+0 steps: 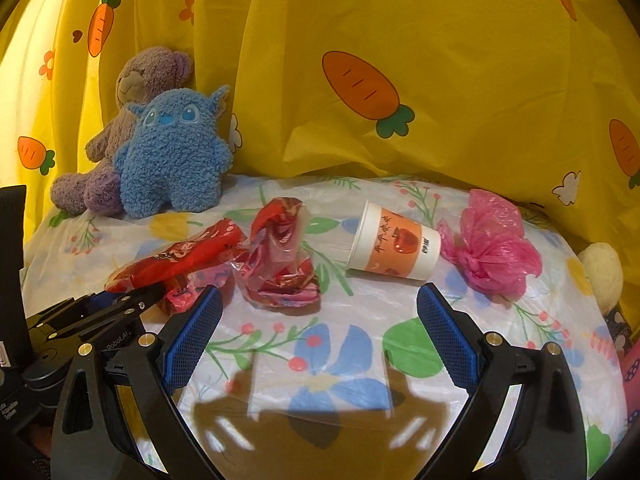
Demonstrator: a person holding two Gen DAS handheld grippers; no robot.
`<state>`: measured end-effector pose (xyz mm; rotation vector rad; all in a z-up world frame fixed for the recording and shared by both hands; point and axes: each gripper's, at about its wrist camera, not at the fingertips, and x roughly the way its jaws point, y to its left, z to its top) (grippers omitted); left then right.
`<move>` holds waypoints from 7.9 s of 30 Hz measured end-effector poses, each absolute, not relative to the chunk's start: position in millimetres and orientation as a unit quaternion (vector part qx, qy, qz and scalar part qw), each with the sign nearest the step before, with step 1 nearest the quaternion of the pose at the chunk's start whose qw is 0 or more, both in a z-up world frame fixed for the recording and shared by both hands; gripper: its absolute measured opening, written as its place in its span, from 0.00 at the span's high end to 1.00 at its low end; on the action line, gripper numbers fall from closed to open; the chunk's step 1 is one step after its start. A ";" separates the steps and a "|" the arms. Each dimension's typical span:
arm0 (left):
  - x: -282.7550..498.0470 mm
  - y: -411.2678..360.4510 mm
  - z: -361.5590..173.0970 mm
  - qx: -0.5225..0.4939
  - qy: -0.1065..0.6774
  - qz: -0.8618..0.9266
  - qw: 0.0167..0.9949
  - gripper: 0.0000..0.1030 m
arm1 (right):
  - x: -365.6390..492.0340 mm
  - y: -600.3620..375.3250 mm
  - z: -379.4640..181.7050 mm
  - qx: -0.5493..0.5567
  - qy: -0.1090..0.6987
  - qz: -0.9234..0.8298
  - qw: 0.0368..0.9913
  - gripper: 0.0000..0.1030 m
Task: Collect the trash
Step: 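Grasp the red snack wrapper with the left tool while the right tool approaches the crumpled wrapper, then carry both red wrappers over the pink bucket with both tools, then open both tools to drop the wrappers into the pink bucket, then move both tools back toward the paper cup and pink plastic bag, then grasp the white-orange paper cup rim with the left tool while the right tool grasps the pink bag, then carry the paper cup and pink bag over the pink bucket with both tools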
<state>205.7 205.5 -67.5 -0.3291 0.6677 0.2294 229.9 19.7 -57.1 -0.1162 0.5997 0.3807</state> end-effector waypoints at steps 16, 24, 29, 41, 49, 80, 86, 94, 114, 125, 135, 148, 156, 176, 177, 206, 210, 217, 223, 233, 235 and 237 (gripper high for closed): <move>189.3 228.5 -65.6 -0.206 0.293 0.143 0.923 0.99 | 281.1 65.3 -82.5 -0.048 0.328 0.189 0.924 0.33; 190.6 227.5 -66.4 -0.209 0.295 0.137 0.922 0.99 | 285.2 71.2 -91.2 -0.058 0.337 0.203 0.918 0.77; 190.9 228.8 -67.3 -0.209 0.297 0.138 0.922 0.99 | 277.6 61.4 -87.4 -0.047 0.324 0.204 0.923 0.85; 190.3 218.2 -64.7 -0.188 0.290 0.124 0.930 0.99 | 213.9 -10.2 -48.4 -0.013 0.270 0.215 0.938 0.85; 174.2 200.0 -46.4 -0.180 0.274 0.109 0.939 0.99 | 170.1 -61.3 -43.8 -0.022 0.263 0.197 0.944 0.85; 135.6 -61.6 -20.0 -0.050 0.288 -0.099 0.951 0.99 | 98.9 -252.8 -37.0 0.042 0.233 0.058 0.970 0.85; 147.6 -139.4 -4.1 -0.017 0.277 -0.180 0.944 0.99 | 102.1 -319.6 -26.4 0.063 0.216 -0.026 0.974 0.85; 181.0 -244.4 -3.0 0.016 0.295 -0.279 0.914 0.99 | 112.7 -419.2 -28.7 0.099 0.224 -0.150 0.958 0.85; 221.5 -322.8 -40.6 0.064 0.347 -0.349 0.868 0.59 | 135.3 -467.6 -50.5 0.103 0.260 -0.185 0.942 0.68; 217.9 -264.7 -26.6 -0.006 0.313 -0.297 0.902 0.07 | 122.4 -467.7 -42.1 0.113 0.239 -0.196 0.944 0.38; 193.2 -227.6 -23.6 -0.004 0.292 -0.246 0.924 0.06 | 109.5 -433.1 -39.4 0.082 0.227 -0.192 0.951 0.16; 156.3 -154.1 -18.1 0.000 0.251 -0.148 0.957 0.06 | 97.0 -371.7 -43.9 0.075 0.224 -0.142 0.961 0.14; 145.4 -97.9 -20.0 -0.014 0.248 -0.088 0.965 0.06 | 99.5 -322.0 -46.0 0.065 0.227 -0.097 0.967 0.14; 154.8 15.5 -14.9 -0.040 0.243 0.005 0.969 0.06 | 145.0 -207.6 -37.8 0.027 0.239 -0.002 0.971 0.14; 157.5 19.9 -14.6 -0.040 0.243 0.009 0.969 0.06 | 149.9 -202.3 -37.2 0.025 0.240 0.002 0.971 0.14; 298.8 65.5 -50.7 -0.048 0.289 -0.041 0.955 0.10 | 327.4 -131.1 -84.0 0.008 0.320 0.041 0.946 0.47; 313.4 66.5 -59.3 -0.052 0.304 -0.055 0.950 0.23 | 334.9 -132.0 -87.7 0.012 0.327 0.055 0.944 0.63; 327.0 62.2 -66.4 -0.055 0.326 -0.088 0.940 0.46 | 331.4 -127.2 -88.8 0.002 0.324 0.077 0.943 0.91; 330.9 61.1 -69.3 -0.059 0.335 -0.106 0.934 0.72 | 318.0 -132.7 -78.5 0.006 0.305 0.086 0.948 0.93; 323.3 45.7 -67.3 -0.041 0.329 -0.134 0.934 0.97 | 288.0 -156.5 -65.3 0.019 0.292 0.099 0.951 0.93; 318.8 44.2 -64.9 -0.039 0.322 -0.130 0.937 0.98 | 279.3 -161.9 -63.3 0.018 0.287 0.100 0.952 0.93; 312.6 42.3 -60.6 -0.039 0.317 -0.129 0.939 0.98 | 270.6 -168.2 -61.6 0.021 0.284 0.103 0.953 0.93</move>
